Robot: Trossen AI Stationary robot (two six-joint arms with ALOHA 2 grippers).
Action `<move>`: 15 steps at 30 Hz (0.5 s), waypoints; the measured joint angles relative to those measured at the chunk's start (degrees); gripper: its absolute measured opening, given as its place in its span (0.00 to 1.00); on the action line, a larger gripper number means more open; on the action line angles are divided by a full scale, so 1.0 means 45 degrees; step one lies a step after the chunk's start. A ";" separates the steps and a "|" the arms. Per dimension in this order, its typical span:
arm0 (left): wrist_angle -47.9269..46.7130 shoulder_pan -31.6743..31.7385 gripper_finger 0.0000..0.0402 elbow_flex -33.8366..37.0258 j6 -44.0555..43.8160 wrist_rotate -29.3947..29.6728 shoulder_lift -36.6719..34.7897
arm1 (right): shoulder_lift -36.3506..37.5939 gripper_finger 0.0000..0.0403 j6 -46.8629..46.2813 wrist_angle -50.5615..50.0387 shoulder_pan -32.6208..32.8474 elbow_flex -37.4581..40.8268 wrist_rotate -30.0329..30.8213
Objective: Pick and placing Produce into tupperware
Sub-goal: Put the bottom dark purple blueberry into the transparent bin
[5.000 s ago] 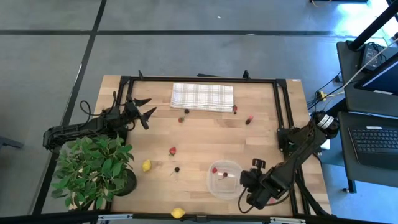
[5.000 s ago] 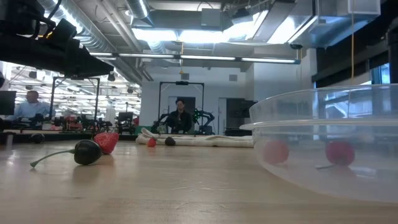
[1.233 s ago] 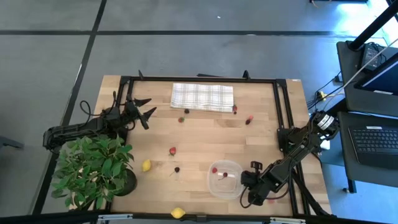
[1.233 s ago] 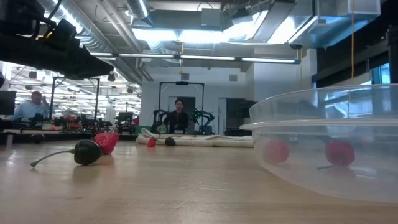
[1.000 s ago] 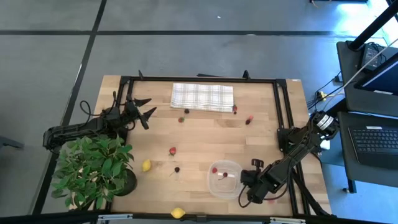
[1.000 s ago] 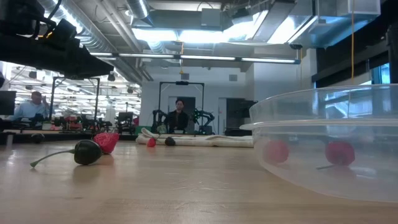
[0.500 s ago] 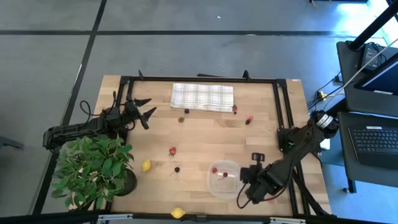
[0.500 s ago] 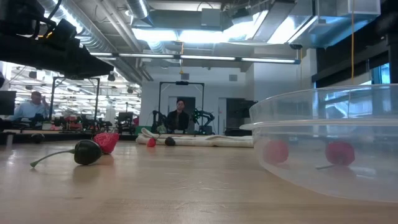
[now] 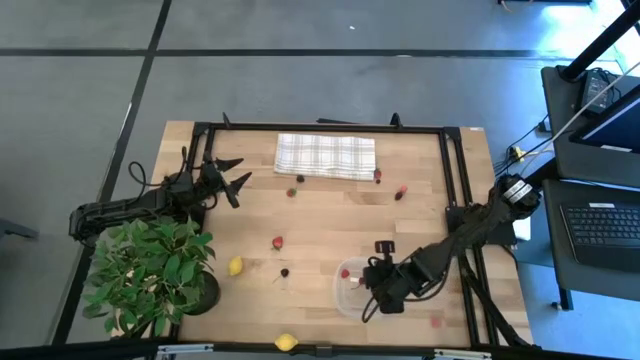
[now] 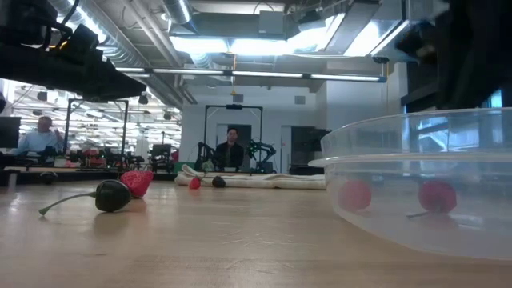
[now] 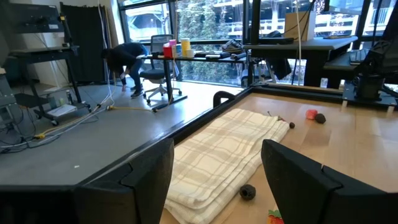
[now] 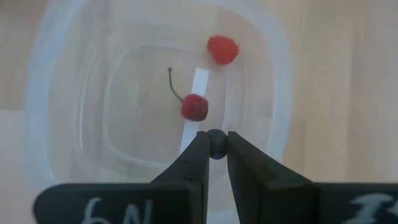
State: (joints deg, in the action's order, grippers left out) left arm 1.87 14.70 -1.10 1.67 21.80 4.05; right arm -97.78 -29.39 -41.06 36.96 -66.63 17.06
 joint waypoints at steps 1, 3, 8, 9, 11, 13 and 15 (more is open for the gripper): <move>0.0000 0.0004 0.59 0.0000 0.0002 0.0000 0.0002 | 0.0000 0.12 -0.0013 0.0315 -0.0044 0.0235 -0.0127; 0.0000 -0.0001 0.59 0.0000 0.0004 0.0000 0.0003 | 0.0000 0.12 -0.0006 0.0785 -0.0097 0.0609 -0.0219; 0.0000 0.0004 0.59 0.0000 0.0005 0.0000 0.0001 | 0.0000 0.12 0.0029 0.2204 -0.0108 0.1419 -0.0473; 0.0000 0.0004 0.59 0.0000 0.0005 0.0000 0.0005 | 0.0000 0.12 0.0026 0.2378 -0.0108 0.1533 -0.0531; -0.0004 0.0004 0.59 0.0001 0.0005 0.0000 0.0005 | 0.0000 0.12 -0.0010 0.2713 -0.0108 0.1753 -0.0711; 0.0000 0.0004 0.59 0.0000 0.0005 0.0000 0.0004 | 0.0000 0.12 -0.0010 0.2910 -0.0108 0.1941 -0.0714; -0.0005 0.0004 0.59 0.0000 0.0005 0.0000 0.0001 | 0.0000 0.12 -0.0034 0.3098 -0.0108 0.2074 -0.0753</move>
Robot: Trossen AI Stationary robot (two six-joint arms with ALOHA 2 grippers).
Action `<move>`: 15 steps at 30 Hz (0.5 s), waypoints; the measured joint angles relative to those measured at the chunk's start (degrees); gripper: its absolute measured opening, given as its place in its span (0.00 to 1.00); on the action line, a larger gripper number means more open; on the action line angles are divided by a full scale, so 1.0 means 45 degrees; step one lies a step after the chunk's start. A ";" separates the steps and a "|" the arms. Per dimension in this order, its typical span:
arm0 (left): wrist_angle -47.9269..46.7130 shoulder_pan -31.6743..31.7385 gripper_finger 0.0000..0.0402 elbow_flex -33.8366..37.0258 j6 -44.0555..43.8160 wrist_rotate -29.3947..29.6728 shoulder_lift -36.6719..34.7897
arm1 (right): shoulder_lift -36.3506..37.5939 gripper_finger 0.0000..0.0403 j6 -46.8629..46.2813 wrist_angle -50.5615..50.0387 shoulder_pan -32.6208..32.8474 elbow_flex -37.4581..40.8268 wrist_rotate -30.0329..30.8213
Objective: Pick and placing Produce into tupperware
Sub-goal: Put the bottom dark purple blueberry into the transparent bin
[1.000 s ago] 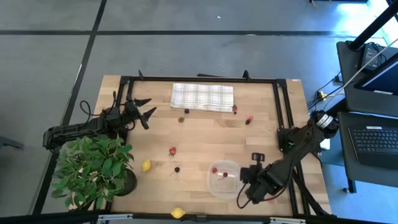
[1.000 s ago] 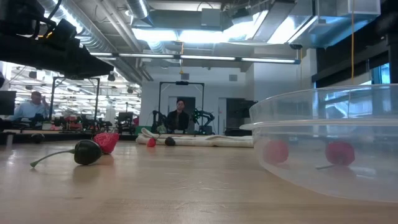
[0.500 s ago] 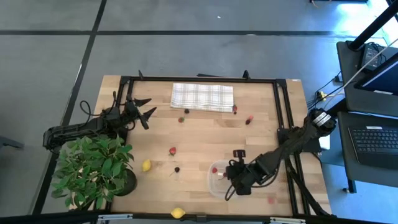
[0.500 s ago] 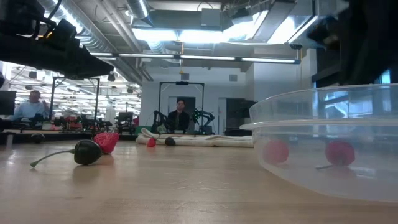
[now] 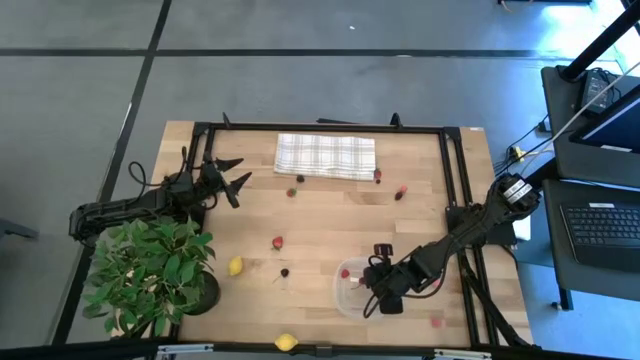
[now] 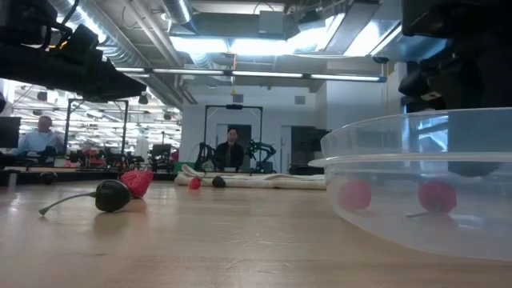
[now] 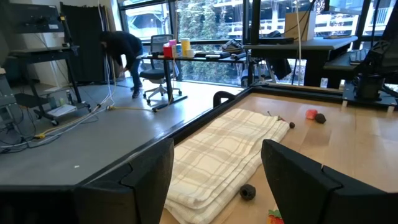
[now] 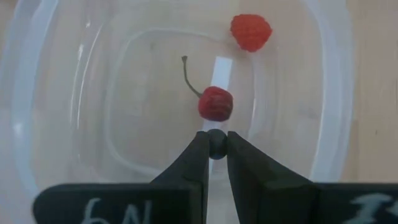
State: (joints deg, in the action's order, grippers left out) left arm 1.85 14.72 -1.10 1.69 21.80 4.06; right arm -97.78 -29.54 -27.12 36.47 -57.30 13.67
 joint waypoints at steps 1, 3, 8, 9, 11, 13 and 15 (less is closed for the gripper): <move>0.0005 -0.0005 0.59 0.0000 0.0000 0.0000 0.0004 | 0.0000 0.12 -0.0010 0.0102 0.0000 0.0079 -0.0016; 0.0000 -0.0001 0.59 0.0000 0.0000 0.0000 0.0004 | 0.0000 0.12 -0.0019 0.0123 0.0000 0.0146 -0.0053; 0.0002 -0.0003 0.59 0.0003 0.0000 0.0000 0.0004 | 0.0000 0.12 -0.0018 0.0285 0.0000 0.0141 -0.0053; 0.0000 0.0000 0.59 0.0000 0.0000 0.0000 0.0004 | 0.0000 0.12 -0.0040 0.0283 0.0000 0.0141 -0.0053; 0.0000 0.0000 0.59 0.0000 0.0000 0.0000 0.0004 | 0.0000 0.12 -0.0058 0.0289 0.0000 0.0141 -0.0053; 0.0000 0.0000 0.59 0.0000 0.0000 0.0000 -0.0001 | 0.0000 0.13 -0.0042 0.0391 0.0005 0.0141 -0.0053; 0.0000 -0.0002 0.59 0.0000 0.0000 0.0000 0.0002 | 0.0000 0.15 -0.0037 0.0487 0.0000 0.0137 -0.0049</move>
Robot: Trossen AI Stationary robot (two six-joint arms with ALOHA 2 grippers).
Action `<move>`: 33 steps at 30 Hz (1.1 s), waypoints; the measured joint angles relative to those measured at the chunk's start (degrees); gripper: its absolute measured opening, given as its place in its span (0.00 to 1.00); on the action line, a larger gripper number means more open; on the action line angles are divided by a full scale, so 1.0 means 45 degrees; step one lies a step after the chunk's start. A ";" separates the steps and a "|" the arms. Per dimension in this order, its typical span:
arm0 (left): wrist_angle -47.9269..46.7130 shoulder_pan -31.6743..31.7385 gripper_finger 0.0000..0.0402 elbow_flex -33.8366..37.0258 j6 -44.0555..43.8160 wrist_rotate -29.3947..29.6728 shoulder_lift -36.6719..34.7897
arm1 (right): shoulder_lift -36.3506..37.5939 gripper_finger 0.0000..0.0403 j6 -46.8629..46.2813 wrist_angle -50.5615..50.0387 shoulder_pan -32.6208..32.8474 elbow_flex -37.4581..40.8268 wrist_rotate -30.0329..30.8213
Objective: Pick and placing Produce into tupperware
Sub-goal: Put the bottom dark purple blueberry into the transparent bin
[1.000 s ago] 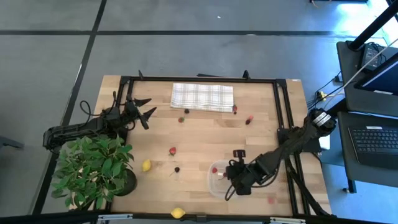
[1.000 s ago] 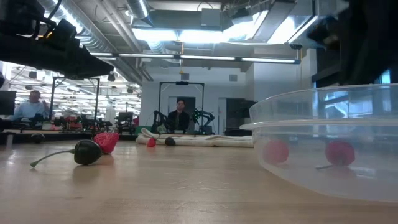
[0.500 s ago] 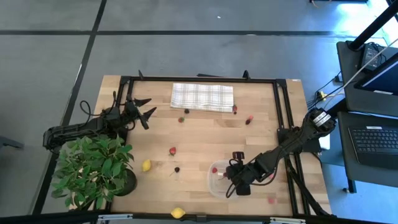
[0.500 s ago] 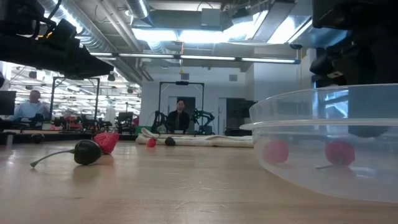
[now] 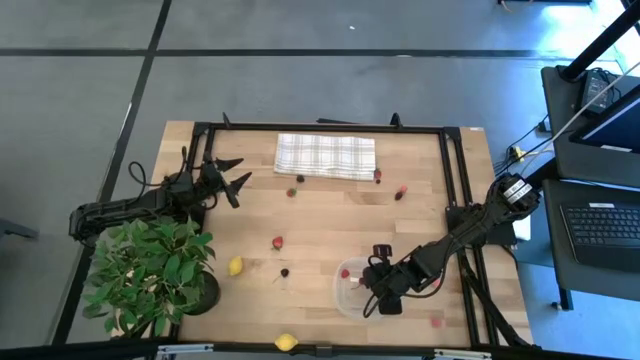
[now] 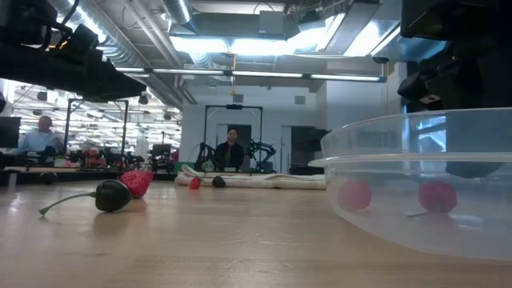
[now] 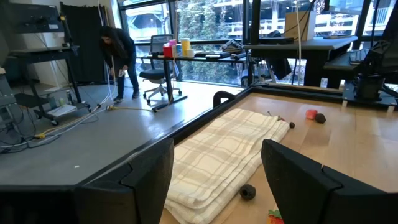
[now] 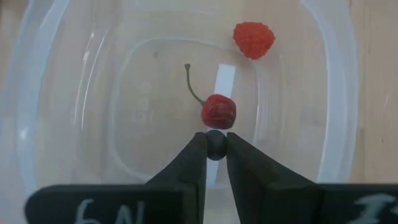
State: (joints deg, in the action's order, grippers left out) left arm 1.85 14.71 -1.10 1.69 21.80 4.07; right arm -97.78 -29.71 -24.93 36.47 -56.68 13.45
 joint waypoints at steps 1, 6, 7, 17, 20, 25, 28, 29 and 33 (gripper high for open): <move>0.0002 0.0002 0.59 0.0002 0.0000 0.0000 0.0002 | 0.0000 0.16 -0.0016 0.0000 0.0000 0.0004 0.0001; 0.0000 -0.0001 0.59 0.0000 0.0000 0.0000 0.0002 | 0.0000 0.19 0.0013 -0.0015 0.0005 -0.0001 -0.0004; 0.0003 0.0002 0.59 0.0001 0.0000 0.0000 0.0002 | 0.0000 0.19 0.0007 -0.0015 0.0005 -0.0001 0.0000; 0.0002 -0.0001 0.59 0.0000 0.0000 0.0000 0.0002 | 0.0000 0.20 0.0008 -0.0019 0.0005 -0.0001 -0.0004; 0.0000 0.0002 0.59 0.0000 0.0000 0.0000 0.0002 | 0.0000 0.20 0.0008 -0.0021 0.0005 -0.0001 -0.0004; 0.0003 0.0002 0.59 0.0000 0.0000 0.0000 0.0000 | 0.0000 0.20 0.0008 -0.0024 0.0007 -0.0001 -0.0004; 0.0002 0.0002 0.59 0.0003 0.0000 0.0000 -0.0003 | 0.0000 0.20 0.0013 -0.0024 0.0006 -0.0001 -0.0009; 0.0000 0.0002 0.59 0.0003 0.0000 0.0000 0.0000 | 0.0000 0.20 0.0018 -0.0024 0.0009 -0.0001 -0.0014; 0.0005 -0.0003 0.59 0.0000 0.0000 0.0000 0.0002 | 0.0000 0.20 0.0022 -0.0029 0.0009 -0.0005 -0.0022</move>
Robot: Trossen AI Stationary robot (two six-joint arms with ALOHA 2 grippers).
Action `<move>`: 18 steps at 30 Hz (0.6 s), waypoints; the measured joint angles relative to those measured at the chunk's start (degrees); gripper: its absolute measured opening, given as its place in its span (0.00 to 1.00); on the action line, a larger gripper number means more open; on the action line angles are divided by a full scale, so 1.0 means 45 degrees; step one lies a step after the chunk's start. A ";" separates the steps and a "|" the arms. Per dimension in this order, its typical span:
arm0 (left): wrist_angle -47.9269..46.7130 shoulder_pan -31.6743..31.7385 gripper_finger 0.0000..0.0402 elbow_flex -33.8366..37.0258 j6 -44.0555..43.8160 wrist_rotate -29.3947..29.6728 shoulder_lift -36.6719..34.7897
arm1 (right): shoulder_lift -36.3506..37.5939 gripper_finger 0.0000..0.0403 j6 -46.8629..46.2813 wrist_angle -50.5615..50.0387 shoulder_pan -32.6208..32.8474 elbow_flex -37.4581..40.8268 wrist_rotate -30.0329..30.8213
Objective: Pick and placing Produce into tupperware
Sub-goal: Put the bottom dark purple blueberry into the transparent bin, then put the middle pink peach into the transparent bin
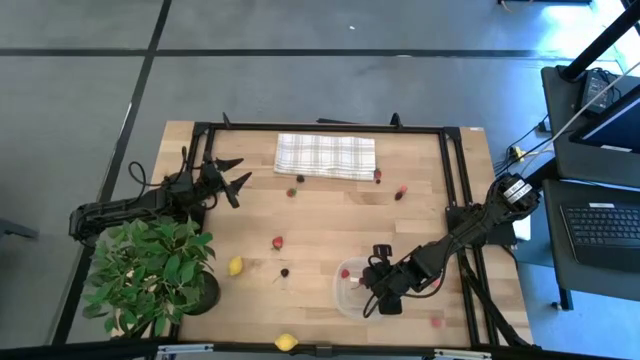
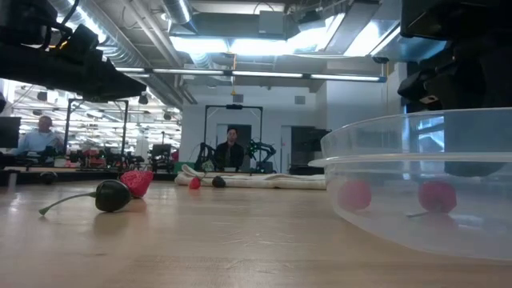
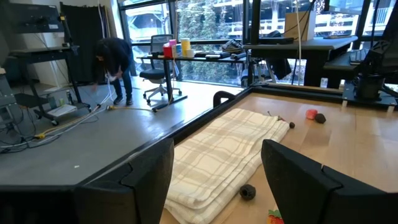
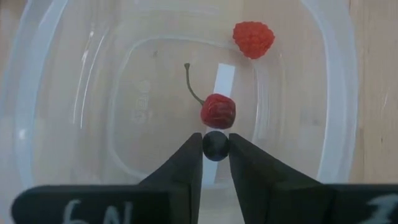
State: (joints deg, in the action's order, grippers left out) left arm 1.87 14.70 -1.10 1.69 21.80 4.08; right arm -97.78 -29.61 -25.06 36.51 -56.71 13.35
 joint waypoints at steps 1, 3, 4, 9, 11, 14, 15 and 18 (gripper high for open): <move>-0.0005 0.0000 0.59 0.0005 0.0000 0.0000 0.0000 | 0.0000 0.20 0.0001 0.0000 0.0001 0.0000 -0.0002; 0.0000 0.0000 0.59 0.0000 0.0000 0.0000 -0.0004 | 0.0000 0.20 0.0015 -0.0005 0.0000 0.0000 -0.0003; -0.0005 0.0002 0.59 0.0000 0.0000 0.0000 -0.0003 | 0.0000 0.20 0.0021 -0.0005 0.0000 0.0000 -0.0006; -0.0004 0.0000 0.59 0.0005 0.0000 0.0000 0.0000 | 0.0000 0.20 0.0030 -0.0018 0.0001 0.0000 -0.0011; -0.0005 0.0002 0.59 0.0003 0.0000 0.0000 -0.0003 | 0.0000 0.21 0.0037 -0.0038 0.0001 0.0000 -0.0011; 0.0000 0.0005 0.59 0.0000 0.0000 0.0000 -0.0002 | 0.0000 0.25 0.0073 -0.0102 0.0001 0.0000 -0.0011; -0.0001 0.0000 0.59 0.0000 0.0000 0.0000 0.0000 | 0.0000 0.27 0.0074 -0.0142 0.0001 0.0000 -0.0011; -0.0001 0.0005 0.59 0.0000 0.0000 0.0000 0.0000 | 0.0000 0.34 0.0040 -0.0157 0.0001 0.0000 -0.0011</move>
State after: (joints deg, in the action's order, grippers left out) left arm 1.87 14.72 -1.10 1.69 21.80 4.08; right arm -97.78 -29.43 -25.77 36.51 -56.71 13.30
